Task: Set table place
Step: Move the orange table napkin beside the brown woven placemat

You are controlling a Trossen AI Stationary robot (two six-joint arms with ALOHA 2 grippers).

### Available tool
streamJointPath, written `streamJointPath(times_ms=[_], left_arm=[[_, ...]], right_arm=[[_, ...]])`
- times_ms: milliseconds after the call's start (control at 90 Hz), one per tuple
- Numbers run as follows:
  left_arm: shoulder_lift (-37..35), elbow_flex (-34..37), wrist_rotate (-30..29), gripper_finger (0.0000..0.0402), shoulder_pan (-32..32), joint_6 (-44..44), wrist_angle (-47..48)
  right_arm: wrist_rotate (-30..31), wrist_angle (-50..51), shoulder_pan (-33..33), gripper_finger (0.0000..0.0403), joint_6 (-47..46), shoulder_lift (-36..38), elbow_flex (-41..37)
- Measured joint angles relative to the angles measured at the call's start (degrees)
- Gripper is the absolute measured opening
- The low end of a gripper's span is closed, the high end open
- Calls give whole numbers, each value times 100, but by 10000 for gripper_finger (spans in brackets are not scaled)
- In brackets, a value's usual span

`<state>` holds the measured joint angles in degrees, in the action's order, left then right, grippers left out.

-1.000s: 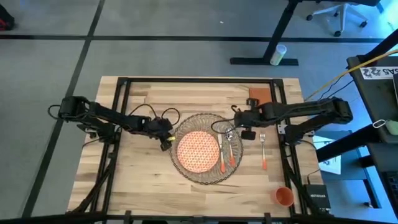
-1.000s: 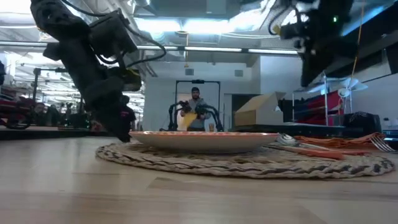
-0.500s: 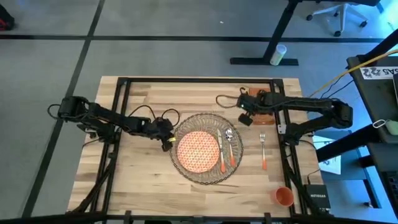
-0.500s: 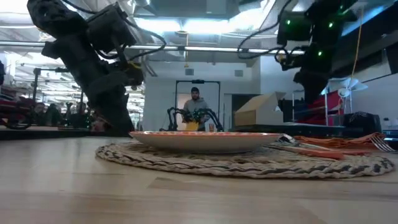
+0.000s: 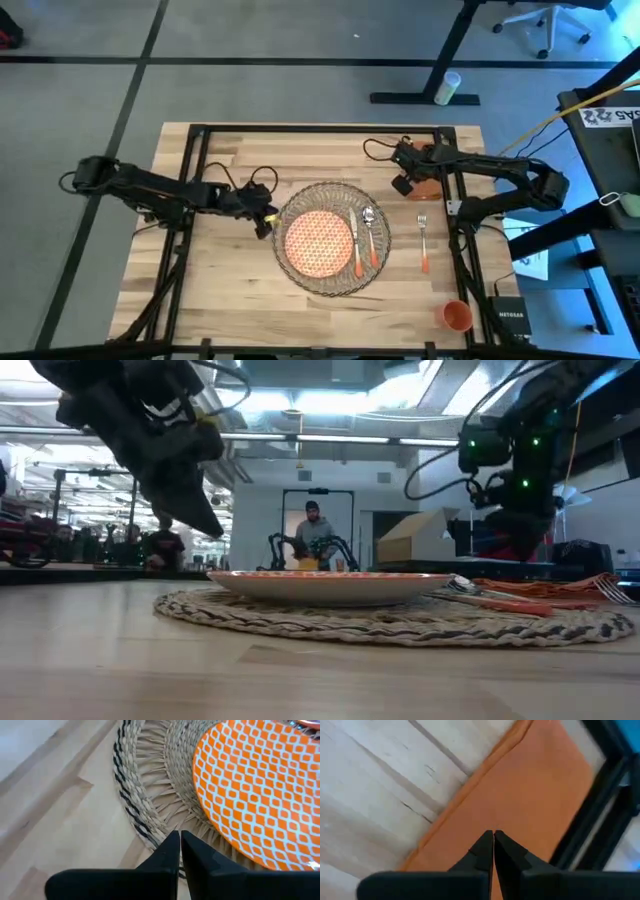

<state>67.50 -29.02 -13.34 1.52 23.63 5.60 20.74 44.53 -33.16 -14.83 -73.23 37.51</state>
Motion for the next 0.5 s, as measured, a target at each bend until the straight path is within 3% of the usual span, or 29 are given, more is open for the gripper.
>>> streamJointPath(times_ms=[278, 500], left_arm=[[-460, 0, 0, 0, 0, -73, 35], [-570, 0, 2, 0, 0, -49, 101]], right_arm=[[-208, -402, -344, 0, 126, -26, -394], [-531, -681, -403, 0, 287, -457, -408]])
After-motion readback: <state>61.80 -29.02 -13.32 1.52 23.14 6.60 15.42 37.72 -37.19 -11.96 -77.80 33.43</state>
